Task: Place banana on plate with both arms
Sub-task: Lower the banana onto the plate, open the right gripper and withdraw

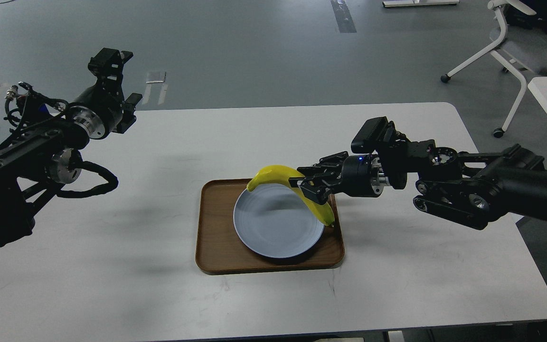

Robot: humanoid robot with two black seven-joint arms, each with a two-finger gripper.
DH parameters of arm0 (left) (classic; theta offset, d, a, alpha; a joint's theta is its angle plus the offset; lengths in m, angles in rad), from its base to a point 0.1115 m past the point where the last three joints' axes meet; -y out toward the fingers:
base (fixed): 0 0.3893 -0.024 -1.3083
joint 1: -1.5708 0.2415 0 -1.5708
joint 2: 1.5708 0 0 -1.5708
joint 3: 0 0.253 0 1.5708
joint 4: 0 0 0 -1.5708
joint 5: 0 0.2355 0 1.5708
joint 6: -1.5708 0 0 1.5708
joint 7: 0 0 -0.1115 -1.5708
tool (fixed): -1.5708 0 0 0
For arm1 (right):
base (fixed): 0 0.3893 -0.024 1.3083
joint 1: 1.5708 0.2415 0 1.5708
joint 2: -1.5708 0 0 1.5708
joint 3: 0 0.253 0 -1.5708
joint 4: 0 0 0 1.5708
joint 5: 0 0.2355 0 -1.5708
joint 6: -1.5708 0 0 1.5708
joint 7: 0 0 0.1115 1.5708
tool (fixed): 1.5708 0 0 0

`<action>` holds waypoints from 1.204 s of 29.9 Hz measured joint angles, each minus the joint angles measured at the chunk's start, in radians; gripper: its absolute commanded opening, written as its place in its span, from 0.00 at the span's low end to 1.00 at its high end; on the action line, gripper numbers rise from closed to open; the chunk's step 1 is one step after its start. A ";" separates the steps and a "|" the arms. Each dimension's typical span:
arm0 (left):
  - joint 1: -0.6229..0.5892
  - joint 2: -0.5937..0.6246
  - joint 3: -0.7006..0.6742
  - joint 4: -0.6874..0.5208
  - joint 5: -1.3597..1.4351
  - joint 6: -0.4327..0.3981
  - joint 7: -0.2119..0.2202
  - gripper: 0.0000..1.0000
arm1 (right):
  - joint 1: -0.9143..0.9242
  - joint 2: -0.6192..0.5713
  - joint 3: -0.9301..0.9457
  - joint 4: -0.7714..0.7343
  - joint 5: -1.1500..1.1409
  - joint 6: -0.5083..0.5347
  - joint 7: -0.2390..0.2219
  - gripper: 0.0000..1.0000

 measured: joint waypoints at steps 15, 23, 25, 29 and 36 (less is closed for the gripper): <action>0.012 0.019 -0.014 0.000 -0.003 -0.012 0.005 0.98 | -0.042 0.148 0.012 -0.134 0.045 0.009 -0.006 0.97; 0.013 0.017 -0.013 0.000 -0.003 -0.013 0.004 0.98 | -0.035 0.096 0.024 -0.107 0.091 0.009 -0.006 1.00; 0.014 0.016 -0.013 0.000 -0.003 -0.013 0.004 0.98 | -0.026 0.068 0.054 -0.096 0.096 0.004 -0.009 1.00; 0.014 0.016 -0.014 0.000 -0.010 -0.012 0.003 0.98 | -0.029 0.029 0.193 -0.097 0.228 -0.002 -0.018 1.00; 0.014 0.001 -0.089 -0.003 -0.040 -0.014 0.000 0.98 | -0.061 0.026 0.455 -0.130 0.900 0.005 -0.050 1.00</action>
